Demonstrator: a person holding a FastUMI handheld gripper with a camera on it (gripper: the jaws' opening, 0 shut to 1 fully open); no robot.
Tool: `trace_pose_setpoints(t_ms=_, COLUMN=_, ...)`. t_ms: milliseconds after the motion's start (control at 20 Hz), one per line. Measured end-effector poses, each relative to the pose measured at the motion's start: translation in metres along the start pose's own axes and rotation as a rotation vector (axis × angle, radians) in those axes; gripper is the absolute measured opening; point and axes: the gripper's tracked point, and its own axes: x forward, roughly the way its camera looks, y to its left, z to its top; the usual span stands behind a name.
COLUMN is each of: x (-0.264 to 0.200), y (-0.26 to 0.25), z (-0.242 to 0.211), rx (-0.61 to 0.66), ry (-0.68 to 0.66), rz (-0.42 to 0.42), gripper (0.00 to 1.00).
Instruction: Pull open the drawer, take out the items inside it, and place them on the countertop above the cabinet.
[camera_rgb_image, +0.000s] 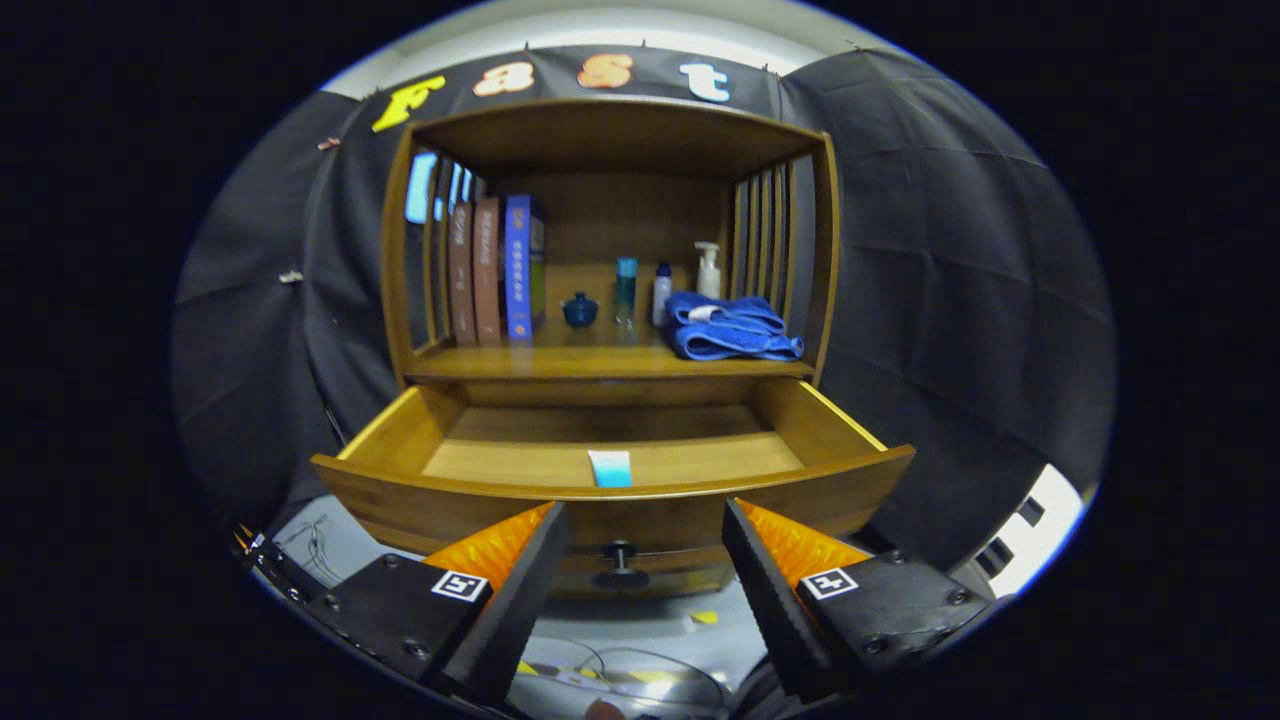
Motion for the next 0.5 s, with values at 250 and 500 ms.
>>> trace_pose_setpoints(t_ms=250, x=0.052, y=0.023, z=0.014, rx=0.0, ry=0.249, rz=0.004, gripper=0.97)
trace_pose_setpoints(t_ms=500, x=0.114, y=0.036, z=-0.006, rx=-0.019, ry=0.509, rz=-0.009, gripper=0.98)
